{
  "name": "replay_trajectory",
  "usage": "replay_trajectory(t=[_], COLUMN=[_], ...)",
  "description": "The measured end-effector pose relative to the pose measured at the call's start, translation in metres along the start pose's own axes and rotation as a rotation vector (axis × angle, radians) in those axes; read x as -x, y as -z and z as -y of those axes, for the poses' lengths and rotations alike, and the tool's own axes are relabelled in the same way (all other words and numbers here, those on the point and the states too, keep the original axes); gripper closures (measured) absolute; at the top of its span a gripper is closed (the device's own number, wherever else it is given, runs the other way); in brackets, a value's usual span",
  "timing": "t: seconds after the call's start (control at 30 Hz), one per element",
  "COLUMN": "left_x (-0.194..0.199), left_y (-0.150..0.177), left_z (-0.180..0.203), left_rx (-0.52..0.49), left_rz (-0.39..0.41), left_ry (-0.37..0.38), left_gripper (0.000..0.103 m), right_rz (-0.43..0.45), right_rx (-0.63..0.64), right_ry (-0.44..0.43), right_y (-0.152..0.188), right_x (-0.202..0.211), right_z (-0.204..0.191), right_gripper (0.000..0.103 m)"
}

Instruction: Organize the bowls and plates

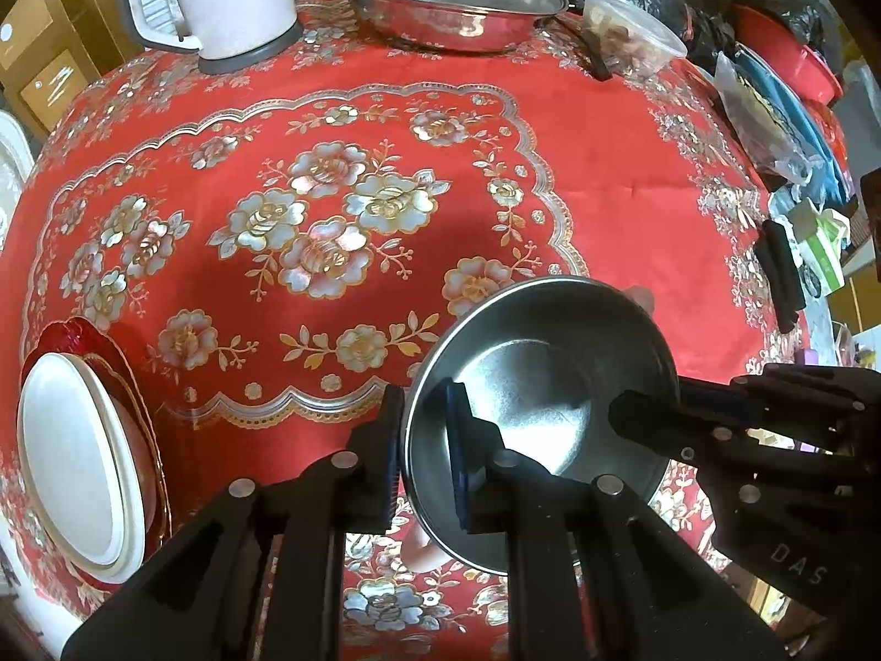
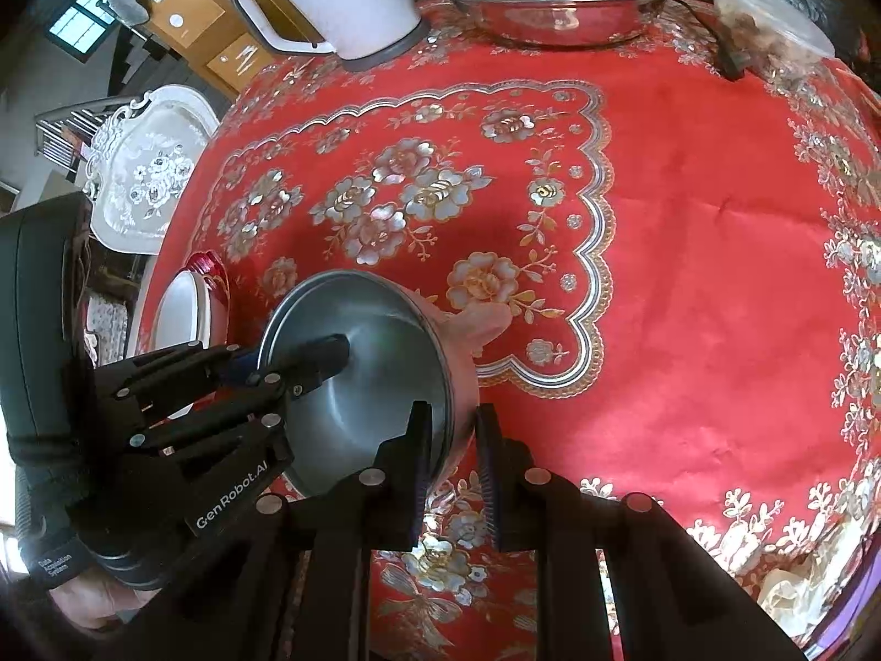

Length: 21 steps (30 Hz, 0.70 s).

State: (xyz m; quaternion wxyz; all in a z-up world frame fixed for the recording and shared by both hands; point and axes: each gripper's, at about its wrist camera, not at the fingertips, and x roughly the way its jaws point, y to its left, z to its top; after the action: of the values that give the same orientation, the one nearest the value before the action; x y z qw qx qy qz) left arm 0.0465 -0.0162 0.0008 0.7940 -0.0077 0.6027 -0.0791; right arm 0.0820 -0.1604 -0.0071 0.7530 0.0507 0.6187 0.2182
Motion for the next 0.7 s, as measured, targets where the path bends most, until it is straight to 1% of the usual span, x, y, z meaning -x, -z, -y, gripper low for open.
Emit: replay_trajectory(t=[0.17,0.37,0.7], left_x=[0.006,0.023,0.055], left_y=[-0.001,0.002,0.019], left_z=[-0.006,-0.027,-0.085], left_rx=[0.016,0.066,0.189], left_rz=[0.011,0.039,0.095], left_ry=[-0.003,-0.018,-0.070], left_gripper=[0.090,0.090,0.090], right_rz=[0.006,0.017,0.022], right_rx=[0.014,0.062,0.196], right_ry=[0.000,-0.010,-0.047], right_y=[-0.002,-0.008,-0.025], right_x=[0.002,0.006,0.002], right_z=[-0.007,-0.032,-0.102], right_gripper=[0.086,0.085,0.085])
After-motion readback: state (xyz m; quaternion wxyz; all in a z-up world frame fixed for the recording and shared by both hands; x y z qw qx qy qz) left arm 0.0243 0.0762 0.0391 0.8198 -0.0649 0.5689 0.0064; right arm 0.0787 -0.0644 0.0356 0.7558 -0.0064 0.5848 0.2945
